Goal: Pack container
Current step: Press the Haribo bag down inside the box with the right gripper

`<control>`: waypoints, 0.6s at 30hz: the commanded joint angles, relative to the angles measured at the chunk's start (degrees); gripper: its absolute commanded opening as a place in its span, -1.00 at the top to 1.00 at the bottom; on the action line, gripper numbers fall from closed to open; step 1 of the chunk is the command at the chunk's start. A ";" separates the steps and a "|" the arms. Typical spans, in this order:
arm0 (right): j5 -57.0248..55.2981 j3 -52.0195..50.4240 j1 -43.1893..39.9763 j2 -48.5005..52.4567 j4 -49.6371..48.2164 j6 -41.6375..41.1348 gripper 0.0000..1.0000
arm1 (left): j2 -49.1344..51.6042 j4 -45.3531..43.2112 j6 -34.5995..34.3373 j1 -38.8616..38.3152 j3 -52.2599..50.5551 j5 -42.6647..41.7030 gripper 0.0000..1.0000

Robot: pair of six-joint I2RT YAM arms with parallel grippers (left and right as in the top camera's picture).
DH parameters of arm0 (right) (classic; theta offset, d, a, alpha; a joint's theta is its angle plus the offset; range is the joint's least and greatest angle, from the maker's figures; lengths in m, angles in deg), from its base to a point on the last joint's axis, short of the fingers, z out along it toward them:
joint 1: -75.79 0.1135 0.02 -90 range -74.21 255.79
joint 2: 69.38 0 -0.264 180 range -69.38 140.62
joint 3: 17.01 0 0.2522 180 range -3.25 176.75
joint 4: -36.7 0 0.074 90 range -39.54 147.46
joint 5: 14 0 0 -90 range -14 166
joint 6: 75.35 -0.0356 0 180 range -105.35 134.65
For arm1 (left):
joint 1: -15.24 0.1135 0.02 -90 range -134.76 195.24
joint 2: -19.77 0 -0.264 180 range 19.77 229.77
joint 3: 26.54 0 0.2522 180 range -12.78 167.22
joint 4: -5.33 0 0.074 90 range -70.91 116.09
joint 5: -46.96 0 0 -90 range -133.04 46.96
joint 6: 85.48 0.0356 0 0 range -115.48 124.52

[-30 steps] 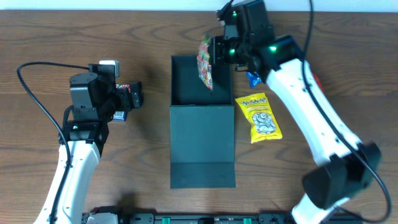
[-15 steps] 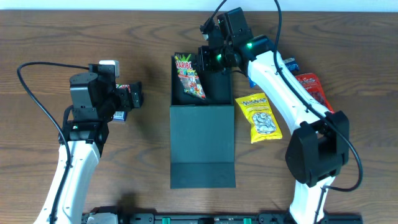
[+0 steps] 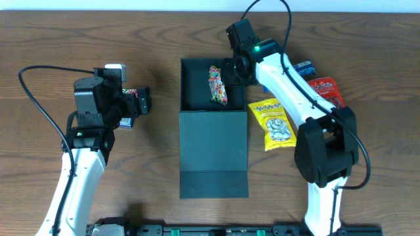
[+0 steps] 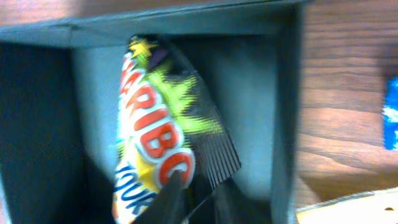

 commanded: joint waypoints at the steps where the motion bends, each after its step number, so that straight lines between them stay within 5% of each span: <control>1: -5.53 0.94 -0.09 0.59 0.28 -0.83 -0.81 | 0.28 0.02 -0.24 0.35 1.05 -0.83 -0.91; 4: -5.86 2.16 -0.20 0.55 0.72 -0.42 -0.96 | 0.28 0.02 -0.24 0.35 1.05 -0.83 -0.90; 12: -7.93 13.79 0.17 0.55 6.32 6.27 -0.82 | 0.28 0.04 -0.24 0.35 1.05 -0.83 -0.90; 14: -7.72 14.60 1.25 0.55 6.73 9.18 -0.51 | 0.28 0.02 -0.24 0.35 1.05 -0.83 -0.90; 15: -7.26 14.58 1.62 0.55 7.02 10.19 -0.14 | 0.28 0.02 -0.24 0.35 1.05 -0.81 -0.91; 18: -3.72 13.16 2.91 0.68 7.23 13.35 0.57 | 0.28 0.02 -0.24 0.35 1.05 -0.81 -0.91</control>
